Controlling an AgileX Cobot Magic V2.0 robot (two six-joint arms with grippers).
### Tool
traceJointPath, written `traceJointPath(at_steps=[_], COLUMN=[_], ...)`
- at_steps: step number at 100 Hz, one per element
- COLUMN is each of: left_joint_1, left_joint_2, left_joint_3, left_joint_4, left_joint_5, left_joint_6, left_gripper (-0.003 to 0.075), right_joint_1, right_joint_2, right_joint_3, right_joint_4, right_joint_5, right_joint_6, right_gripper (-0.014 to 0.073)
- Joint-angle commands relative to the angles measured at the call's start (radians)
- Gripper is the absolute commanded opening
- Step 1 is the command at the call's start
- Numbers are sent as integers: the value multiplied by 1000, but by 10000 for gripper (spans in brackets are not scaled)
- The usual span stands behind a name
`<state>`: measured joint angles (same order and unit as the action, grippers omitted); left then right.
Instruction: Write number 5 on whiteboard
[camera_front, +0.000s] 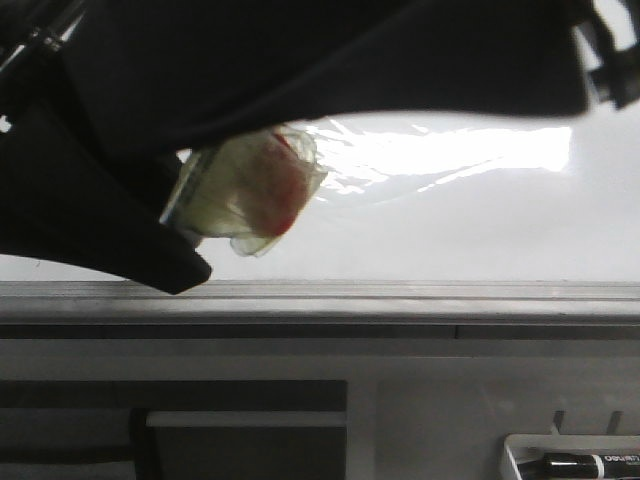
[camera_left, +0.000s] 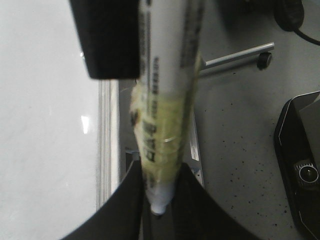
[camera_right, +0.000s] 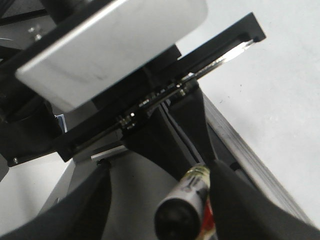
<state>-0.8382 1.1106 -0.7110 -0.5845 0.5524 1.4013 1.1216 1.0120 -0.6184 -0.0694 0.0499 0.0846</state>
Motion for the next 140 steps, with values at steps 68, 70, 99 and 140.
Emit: traceJointPath(at_steps=[68,70,99,140], left_joint_1=[-3,-3,-3,239], left_joint_2=[-29,-32,-184,-574], left_joint_3=[-28,-28,-28,59], left_joint_4=[-157,-159,-144,-78], left_joint_5=[-99,-99,-165,-233], left_joint_6=[-12,-18,-179,-665], left_gripper=[109,134,490,183], right_joint_1=[2,2,-76,-224], right_joint_2=[-2,-6,-101,-112], right_joint_3=[-34,-34,-34,-64], right_joint_4=[-60,-64,-154,-307], right_joint_5=[-7,-7,-7,-7], right_joint_6=[-10,-10,-10,-10], right_gripper=[-61,-61,-61,-53])
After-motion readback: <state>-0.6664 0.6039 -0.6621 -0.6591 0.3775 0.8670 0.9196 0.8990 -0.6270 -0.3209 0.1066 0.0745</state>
